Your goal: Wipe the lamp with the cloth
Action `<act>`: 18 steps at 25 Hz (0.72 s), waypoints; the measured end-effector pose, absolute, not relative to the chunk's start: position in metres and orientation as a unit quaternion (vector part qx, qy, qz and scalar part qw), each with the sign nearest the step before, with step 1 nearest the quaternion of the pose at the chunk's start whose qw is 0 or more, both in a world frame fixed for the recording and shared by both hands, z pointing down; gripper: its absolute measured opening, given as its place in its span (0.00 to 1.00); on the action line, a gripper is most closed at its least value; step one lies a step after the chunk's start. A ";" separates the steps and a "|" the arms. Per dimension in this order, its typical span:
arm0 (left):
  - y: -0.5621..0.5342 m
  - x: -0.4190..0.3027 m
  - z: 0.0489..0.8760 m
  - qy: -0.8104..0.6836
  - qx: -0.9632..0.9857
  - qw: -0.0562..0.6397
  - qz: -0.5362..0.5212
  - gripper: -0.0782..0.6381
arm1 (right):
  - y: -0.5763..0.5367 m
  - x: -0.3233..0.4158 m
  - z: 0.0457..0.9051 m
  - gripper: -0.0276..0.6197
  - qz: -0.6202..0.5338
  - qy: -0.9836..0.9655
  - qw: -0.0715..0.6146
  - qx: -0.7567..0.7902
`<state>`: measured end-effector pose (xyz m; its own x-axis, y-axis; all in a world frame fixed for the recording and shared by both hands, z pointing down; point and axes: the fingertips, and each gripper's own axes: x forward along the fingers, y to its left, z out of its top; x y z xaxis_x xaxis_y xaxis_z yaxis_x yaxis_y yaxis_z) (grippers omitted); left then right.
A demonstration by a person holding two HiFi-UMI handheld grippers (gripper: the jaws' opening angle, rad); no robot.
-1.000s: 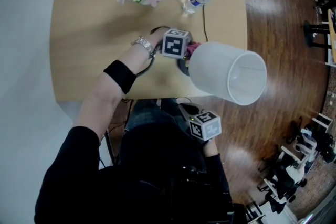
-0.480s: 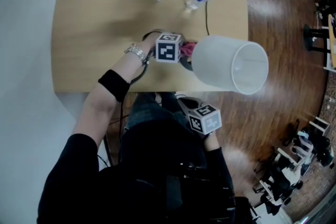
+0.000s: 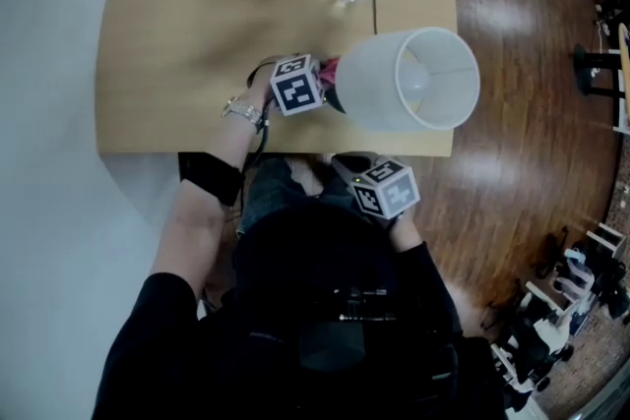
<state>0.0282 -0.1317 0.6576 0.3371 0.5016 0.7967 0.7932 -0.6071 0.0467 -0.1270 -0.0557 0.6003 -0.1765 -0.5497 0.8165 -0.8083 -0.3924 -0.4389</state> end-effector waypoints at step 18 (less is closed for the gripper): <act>-0.142 0.006 0.659 -0.082 -0.902 0.076 -0.418 0.25 | 0.006 -0.088 0.590 0.05 0.500 -0.588 0.162 0.614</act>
